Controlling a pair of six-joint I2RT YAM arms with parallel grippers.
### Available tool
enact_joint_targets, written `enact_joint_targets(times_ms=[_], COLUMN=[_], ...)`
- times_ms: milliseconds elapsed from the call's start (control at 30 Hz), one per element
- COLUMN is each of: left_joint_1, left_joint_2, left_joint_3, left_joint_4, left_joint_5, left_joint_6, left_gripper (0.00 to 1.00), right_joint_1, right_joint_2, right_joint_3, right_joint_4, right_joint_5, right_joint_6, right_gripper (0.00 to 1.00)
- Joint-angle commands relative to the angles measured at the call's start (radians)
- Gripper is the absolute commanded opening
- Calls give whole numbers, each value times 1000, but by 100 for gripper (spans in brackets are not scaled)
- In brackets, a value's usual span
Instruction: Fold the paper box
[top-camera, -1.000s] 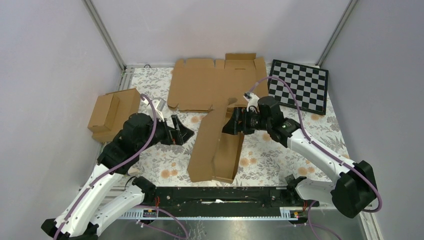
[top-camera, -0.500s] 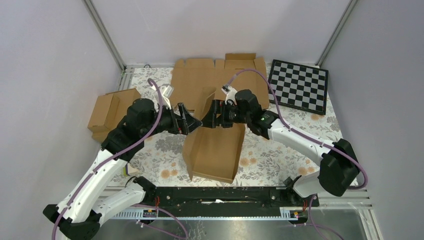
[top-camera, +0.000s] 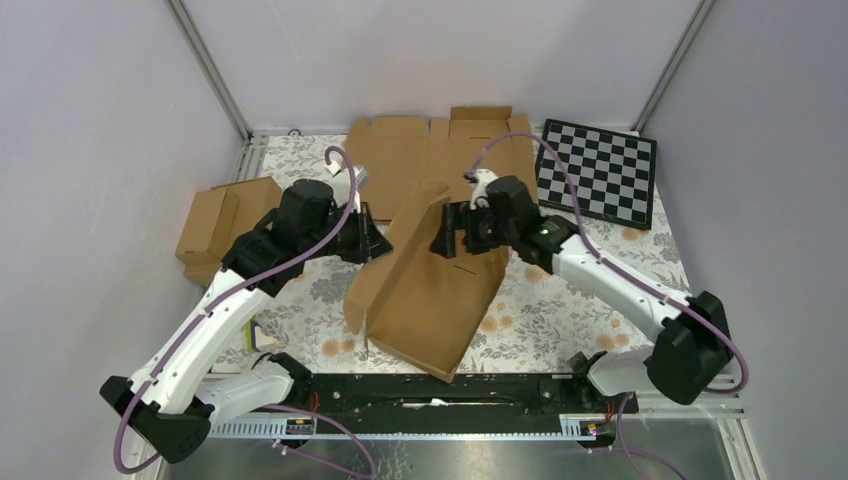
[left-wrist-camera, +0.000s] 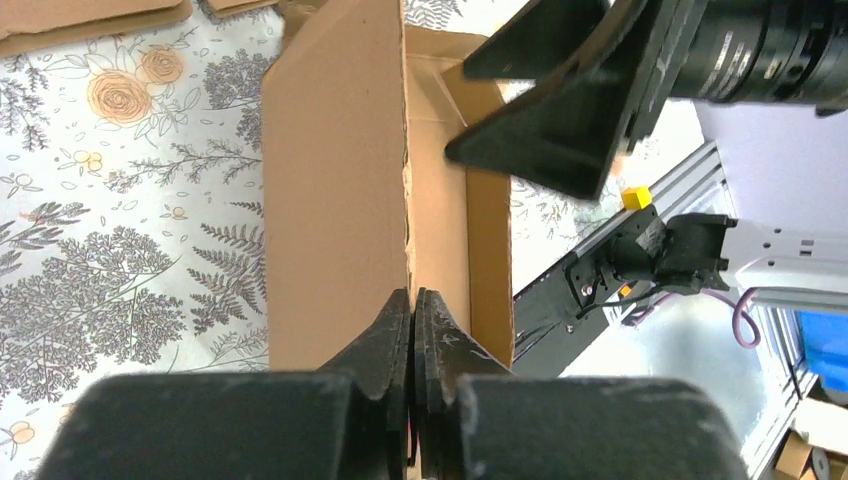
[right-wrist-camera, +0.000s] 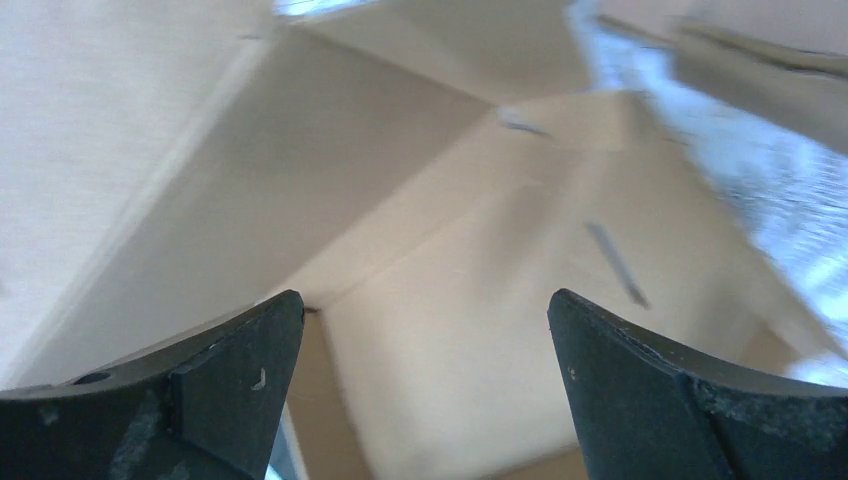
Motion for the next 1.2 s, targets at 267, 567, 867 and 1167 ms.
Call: enact_joint_targets(times_ms=[267, 567, 867, 1167], left_joint_1=[-1, -1, 78, 127], left_joint_2=[144, 284, 435, 510], left_joint_3=[147, 309, 415, 431], left_joint_4=[-5, -83, -141, -128], left_joint_5=[379, 464, 607, 647], left_joint_6=[156, 237, 311, 321], left_gripper=[0, 0, 0, 0], right_joint_1=[-113, -129, -132, -133], right_joint_2=[-146, -209, -249, -291], right_joint_3=[-117, -227, -365, -437], right_joint_4=[-188, -168, -88, -110], right_joint_5=[308, 345, 401, 419], right_joint_6=[-318, -296, -200, -132], right_gripper=[100, 97, 75, 59])
